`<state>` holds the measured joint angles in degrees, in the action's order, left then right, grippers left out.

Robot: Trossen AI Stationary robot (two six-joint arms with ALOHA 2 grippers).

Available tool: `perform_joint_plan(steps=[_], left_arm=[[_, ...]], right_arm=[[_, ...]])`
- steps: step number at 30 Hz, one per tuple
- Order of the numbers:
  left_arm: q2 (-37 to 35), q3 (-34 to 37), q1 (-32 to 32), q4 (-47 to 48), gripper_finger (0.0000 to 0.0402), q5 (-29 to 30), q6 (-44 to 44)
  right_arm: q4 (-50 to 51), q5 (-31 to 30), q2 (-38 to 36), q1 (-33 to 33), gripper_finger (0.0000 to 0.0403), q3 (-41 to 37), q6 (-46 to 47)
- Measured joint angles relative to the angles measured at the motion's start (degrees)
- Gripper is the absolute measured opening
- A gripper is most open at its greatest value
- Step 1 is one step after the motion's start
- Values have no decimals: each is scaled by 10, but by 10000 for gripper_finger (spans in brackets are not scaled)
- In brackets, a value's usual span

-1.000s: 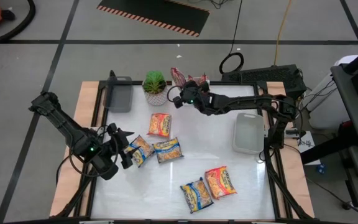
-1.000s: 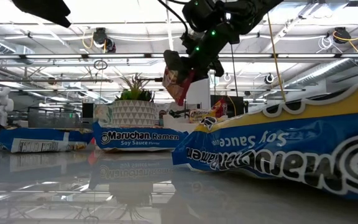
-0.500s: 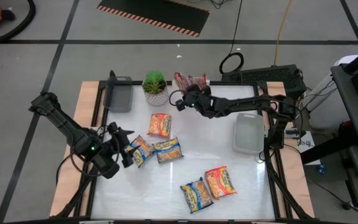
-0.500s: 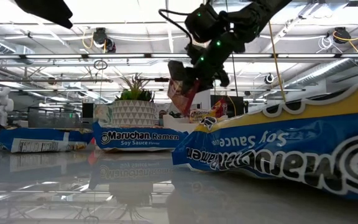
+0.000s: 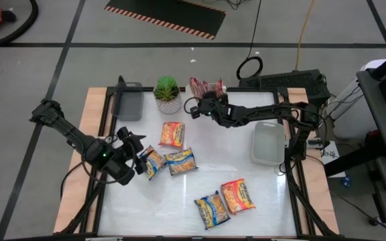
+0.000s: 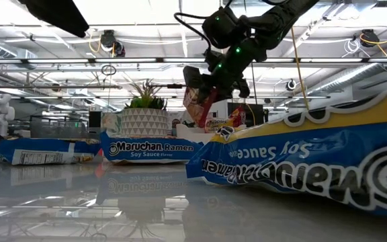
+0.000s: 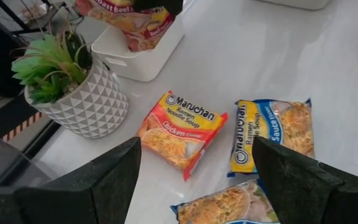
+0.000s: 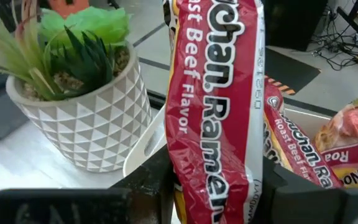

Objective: Sort Maruchan noodles
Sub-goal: Put the red noodle pack into the white bin

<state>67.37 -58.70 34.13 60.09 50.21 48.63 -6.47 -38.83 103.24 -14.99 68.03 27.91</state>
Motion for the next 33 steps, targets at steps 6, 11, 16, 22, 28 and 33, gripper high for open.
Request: perform_joint_plan(steps=[6,11,16,22,28,33], left_arm=[[0,0,-17,-3,312,-28,-12],[0,0,-25,-3,312,-29,-20],[0,0,-34,-3,312,-39,-25],[0,0,-34,-3,312,-39,-26],[0,0,-34,-6,312,-39,-25],[0,0,-34,-26,312,-40,-30]], right_arm=[[7,-2,0,-13,116,0,27],[10,-11,0,-15,116,-9,91],[11,-49,0,-12,116,-18,116],[1,-49,0,-4,116,-18,120],[-3,-47,23,-3,116,-18,122],[-26,-46,49,-3,116,-18,133]])
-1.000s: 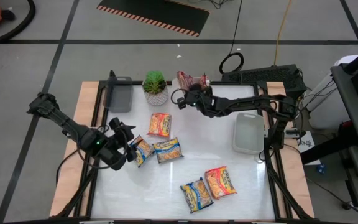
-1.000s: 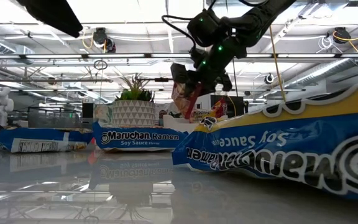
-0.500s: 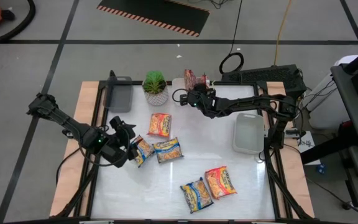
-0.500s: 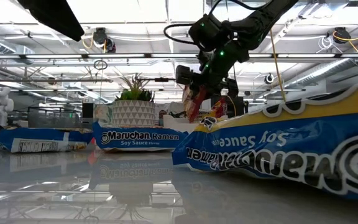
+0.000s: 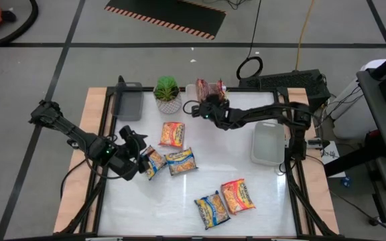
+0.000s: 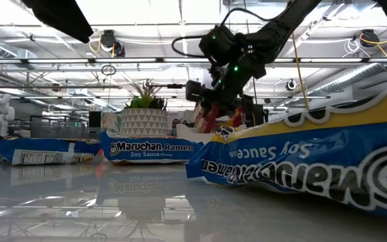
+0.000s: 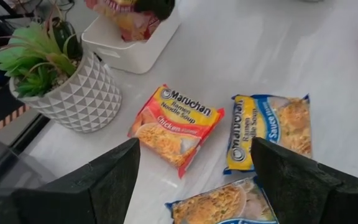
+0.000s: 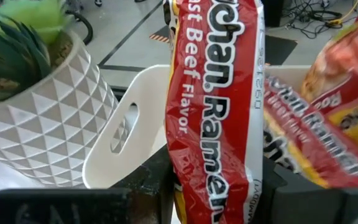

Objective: Sort Maruchan noodles
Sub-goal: Put the red noodle pack into the white bin

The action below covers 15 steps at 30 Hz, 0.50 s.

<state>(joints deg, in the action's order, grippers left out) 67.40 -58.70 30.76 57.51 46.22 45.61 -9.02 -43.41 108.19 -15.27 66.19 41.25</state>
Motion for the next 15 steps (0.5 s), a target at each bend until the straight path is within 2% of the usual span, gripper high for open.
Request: perform_joint_plan(steps=[15], left_arm=[[0,0,0,-44,312,-3,-39]], right_arm=[[-6,13,17,0,116,0,2]])
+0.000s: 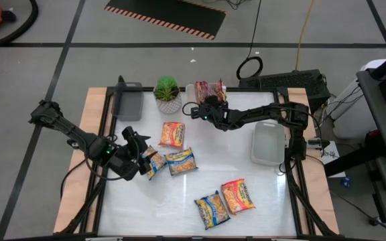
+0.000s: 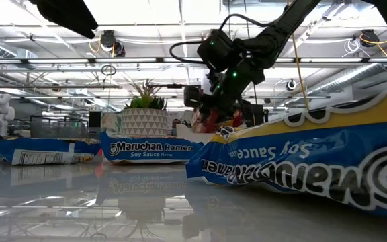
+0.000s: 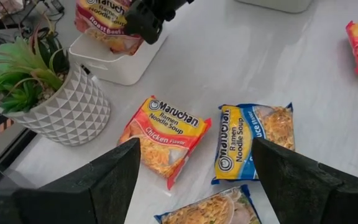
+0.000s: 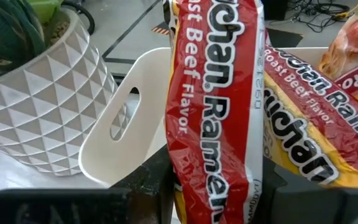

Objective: Sort Maruchan noodles
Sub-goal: Put the red noodle pack into the white bin, then put the middle blue noodle pack into the black bin

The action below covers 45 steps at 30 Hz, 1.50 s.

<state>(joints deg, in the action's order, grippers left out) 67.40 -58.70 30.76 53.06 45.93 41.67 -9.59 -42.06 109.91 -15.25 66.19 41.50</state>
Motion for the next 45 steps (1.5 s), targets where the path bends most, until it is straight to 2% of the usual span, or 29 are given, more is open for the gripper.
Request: perform_joint_plan(steps=[15,27,32,40,45], left_arm=[[0,0,0,0,312,-10,3],[0,0,0,5,312,-11,2],[0,0,0,7,312,-11,0],[0,0,0,11,312,-14,0],[0,0,0,14,312,-30,-7]], right_arm=[[55,3,0,-3,120,14,-3],[39,1,0,0,191,15,-8],[38,1,-2,0,207,15,-23],[44,0,-60,18,210,15,-95],[55,3,-119,56,210,15,-178]])
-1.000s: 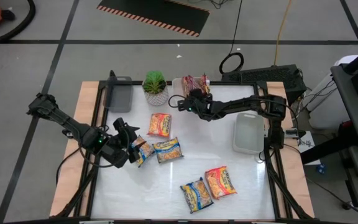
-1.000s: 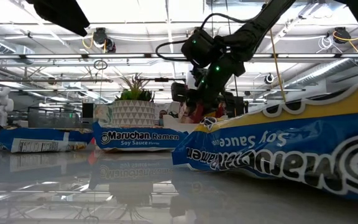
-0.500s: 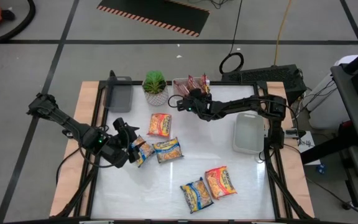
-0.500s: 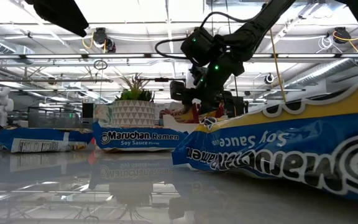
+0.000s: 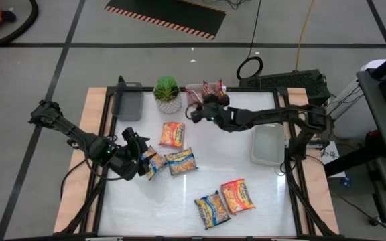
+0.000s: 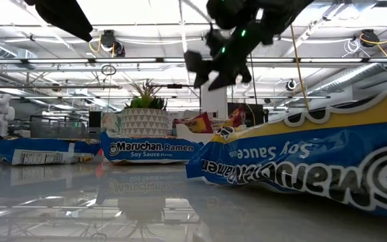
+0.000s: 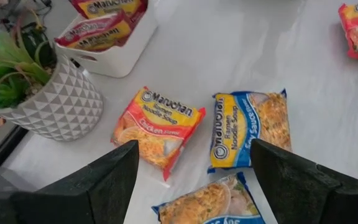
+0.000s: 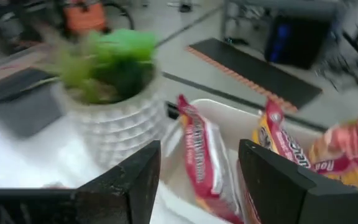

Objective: Sort Maruchan noodles
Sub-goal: Put the middle blue noodle pack into the black bin

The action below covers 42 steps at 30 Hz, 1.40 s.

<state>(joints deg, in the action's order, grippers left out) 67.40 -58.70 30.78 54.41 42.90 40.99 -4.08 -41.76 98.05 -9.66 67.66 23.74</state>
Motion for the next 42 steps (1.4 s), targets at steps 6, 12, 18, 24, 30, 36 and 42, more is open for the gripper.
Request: perform_joint_plan(steps=[6,12,18,24,30,36,42], left_arm=[[0,0,1,17,312,-7,7],[0,0,2,36,312,-17,14],[0,0,2,43,312,-22,21],[0,0,1,59,312,-24,27],[0,0,-1,60,312,-24,28],[0,0,-1,60,312,-24,29],[0,0,6,60,312,-24,63]], right_arm=[[50,38,-62,66,210,0,-67],[86,125,-80,145,210,0,-82],[87,179,-57,215,210,-8,-82],[86,197,-14,248,210,-11,-66],[87,316,12,246,210,-12,3],[95,314,24,243,211,-12,4],[112,317,48,248,232,-12,-4]])
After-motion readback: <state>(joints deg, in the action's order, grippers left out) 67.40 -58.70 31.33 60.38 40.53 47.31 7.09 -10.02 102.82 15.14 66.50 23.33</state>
